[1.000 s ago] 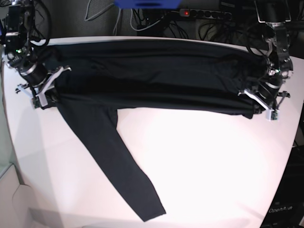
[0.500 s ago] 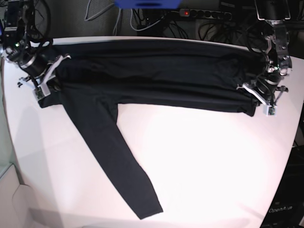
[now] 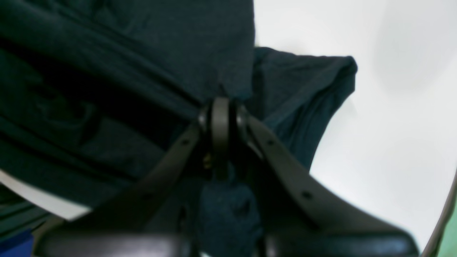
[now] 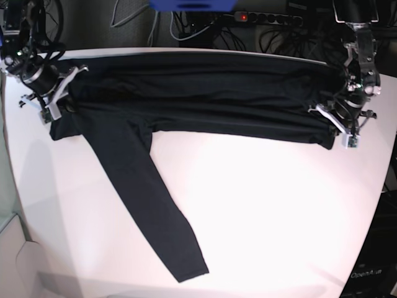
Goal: Fold the T-shirt properly
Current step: 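Drag the folded edge back toward the collar with both grippers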
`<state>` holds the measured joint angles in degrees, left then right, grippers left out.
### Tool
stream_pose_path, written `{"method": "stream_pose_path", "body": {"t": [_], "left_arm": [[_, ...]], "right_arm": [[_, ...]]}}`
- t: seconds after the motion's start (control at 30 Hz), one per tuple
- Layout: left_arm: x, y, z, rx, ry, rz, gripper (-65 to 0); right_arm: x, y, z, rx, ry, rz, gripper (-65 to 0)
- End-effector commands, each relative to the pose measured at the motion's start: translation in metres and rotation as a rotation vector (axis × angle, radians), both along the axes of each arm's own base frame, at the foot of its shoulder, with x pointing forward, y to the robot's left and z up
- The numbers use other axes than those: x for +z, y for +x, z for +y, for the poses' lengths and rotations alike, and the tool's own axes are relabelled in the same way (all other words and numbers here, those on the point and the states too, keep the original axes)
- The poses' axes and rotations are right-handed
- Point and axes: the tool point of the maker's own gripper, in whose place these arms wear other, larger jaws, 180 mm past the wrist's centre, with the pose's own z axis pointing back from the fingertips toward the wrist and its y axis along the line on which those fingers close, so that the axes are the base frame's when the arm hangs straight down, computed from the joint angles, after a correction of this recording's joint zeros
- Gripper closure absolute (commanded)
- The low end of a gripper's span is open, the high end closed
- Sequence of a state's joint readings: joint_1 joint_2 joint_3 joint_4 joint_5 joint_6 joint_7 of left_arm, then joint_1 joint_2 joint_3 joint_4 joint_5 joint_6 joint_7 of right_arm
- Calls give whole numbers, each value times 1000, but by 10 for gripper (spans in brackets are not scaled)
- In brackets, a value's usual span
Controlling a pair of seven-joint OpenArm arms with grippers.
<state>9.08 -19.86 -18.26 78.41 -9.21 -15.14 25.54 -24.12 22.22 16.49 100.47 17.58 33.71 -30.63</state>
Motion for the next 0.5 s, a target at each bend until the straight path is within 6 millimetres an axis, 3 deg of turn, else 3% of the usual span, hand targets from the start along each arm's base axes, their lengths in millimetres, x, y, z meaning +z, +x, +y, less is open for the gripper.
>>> {"method": "stream_pose_path", "body": {"t": [0.0, 0.47], "left_arm": [[12, 7, 8, 3, 27, -34, 0], [0, -6, 16, -10, 95, 21, 0]], "right_arm": [[9, 3, -4, 12, -12, -30, 0], [7, 3, -5, 7, -11, -20, -9]]}}
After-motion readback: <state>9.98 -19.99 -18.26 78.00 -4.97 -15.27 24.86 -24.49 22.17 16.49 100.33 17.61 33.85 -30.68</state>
